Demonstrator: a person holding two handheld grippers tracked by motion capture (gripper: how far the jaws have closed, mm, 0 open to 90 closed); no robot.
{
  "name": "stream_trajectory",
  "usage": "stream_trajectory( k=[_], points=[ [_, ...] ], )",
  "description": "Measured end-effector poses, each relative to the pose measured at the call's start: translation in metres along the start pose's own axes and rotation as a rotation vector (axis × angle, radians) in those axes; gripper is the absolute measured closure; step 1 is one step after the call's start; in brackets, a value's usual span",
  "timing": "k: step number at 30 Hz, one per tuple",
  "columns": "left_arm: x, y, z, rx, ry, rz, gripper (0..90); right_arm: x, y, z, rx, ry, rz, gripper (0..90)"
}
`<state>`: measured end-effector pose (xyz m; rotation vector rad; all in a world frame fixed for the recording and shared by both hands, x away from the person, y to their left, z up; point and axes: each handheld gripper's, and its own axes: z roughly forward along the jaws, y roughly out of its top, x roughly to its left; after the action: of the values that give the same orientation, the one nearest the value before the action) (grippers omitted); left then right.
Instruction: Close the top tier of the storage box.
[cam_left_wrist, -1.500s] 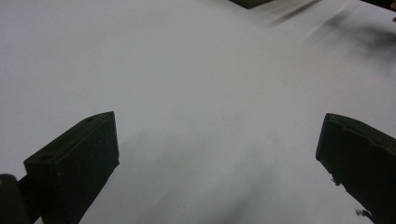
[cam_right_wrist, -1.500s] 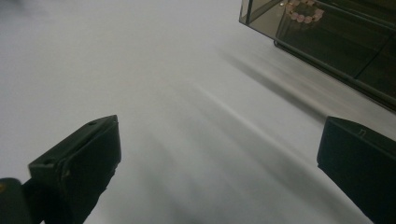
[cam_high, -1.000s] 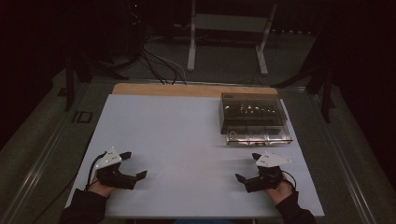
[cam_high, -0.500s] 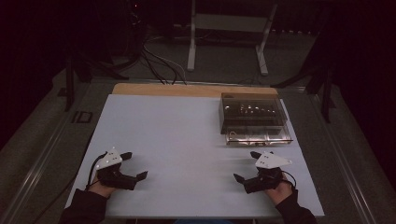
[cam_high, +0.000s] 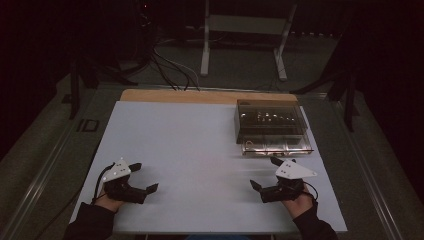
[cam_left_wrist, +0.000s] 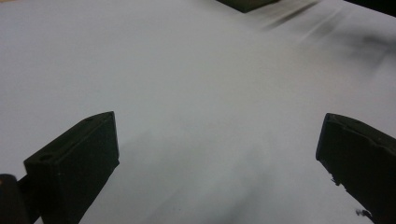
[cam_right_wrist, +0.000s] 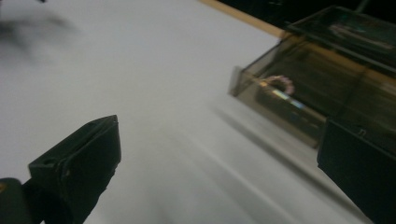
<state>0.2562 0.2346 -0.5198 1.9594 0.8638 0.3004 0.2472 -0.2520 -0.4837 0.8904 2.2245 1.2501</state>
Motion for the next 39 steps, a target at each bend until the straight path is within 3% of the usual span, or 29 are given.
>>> stream_trajectory(
  k=[12, 24, 31, 39],
  points=[
    [0.000, 0.000, 0.000, -0.002, -0.011, 0.000, 0.9, -0.013, -0.002, 0.001, 0.000, -0.099, 0.030, 0.0],
    [0.001, 0.000, -0.001, -0.008, -0.006, -0.004, 0.9, -0.032, -0.009, 0.000, 0.022, -0.240, 0.095, 0.0],
    [0.001, 0.000, -0.001, -0.008, -0.008, -0.002, 0.9, -0.039, -0.014, 0.003, 0.057, -0.276, 0.116, 0.0],
    [0.000, 0.000, 0.000, 0.003, -0.002, 0.007, 0.9, -0.051, -0.024, 0.003, 0.105, -0.307, 0.191, 0.0]
  ],
)
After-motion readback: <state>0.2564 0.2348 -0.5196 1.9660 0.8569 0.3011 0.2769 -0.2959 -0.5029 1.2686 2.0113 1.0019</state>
